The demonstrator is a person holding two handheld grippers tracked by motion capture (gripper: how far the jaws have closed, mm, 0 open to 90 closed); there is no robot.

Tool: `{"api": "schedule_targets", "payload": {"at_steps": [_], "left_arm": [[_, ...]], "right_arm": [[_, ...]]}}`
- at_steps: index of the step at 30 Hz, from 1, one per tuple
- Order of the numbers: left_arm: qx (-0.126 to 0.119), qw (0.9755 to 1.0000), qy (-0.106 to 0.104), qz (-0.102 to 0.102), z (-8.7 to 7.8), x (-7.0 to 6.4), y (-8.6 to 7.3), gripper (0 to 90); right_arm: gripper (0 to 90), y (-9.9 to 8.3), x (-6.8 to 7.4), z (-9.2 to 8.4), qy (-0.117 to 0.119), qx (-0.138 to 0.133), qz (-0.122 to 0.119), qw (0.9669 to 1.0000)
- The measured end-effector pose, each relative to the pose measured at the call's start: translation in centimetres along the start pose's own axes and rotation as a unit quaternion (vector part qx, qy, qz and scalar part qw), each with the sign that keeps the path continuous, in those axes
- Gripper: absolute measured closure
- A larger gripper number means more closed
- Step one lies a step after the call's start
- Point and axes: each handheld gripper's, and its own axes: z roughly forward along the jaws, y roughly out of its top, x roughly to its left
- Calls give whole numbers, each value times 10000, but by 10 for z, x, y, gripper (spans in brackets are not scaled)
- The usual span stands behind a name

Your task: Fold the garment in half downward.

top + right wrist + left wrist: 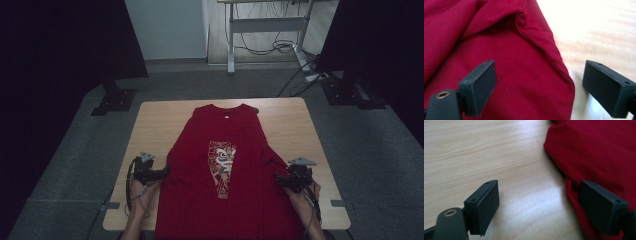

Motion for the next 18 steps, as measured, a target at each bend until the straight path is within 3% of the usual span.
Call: {"api": "schedule_targets", "payload": {"at_steps": [4, 7, 8, 9, 10, 13, 15, 18], "left_arm": [[49, 9999, -116, 95, -15, -4, -12, 174], [49, 9999, -116, 95, -15, -4, -12, 174], [127, 9993, -258, 224, -26, -6, -20, 174], [127, 9993, -258, 224, -26, -6, -20, 173], [217, 9988, -341, 293, -32, -4, -20, 173], [141, 9991, -326, 245, -34, -2, -18, 195], [-164, 9989, -434, -51, -38, 4, -6, 196], [-260, 9983, -508, -112, -34, 2, 1, 190]], "right_arm": [[126, -15, 9, -16, 24, -2, -11, 10000], [125, -24, 14, -25, 21, -5, -16, 10000], [125, -24, 14, -25, 21, -5, -16, 10000], [125, -24, 14, -25, 21, -5, -16, 10000], [125, -35, 21, -39, 87, 64, -72, 9999], [125, -39, 22, -46, 178, 190, -147, 9996], [155, -34, 21, -45, 268, 277, -176, 9991], [154, -31, 21, -43, 351, 290, -186, 9988]]}}
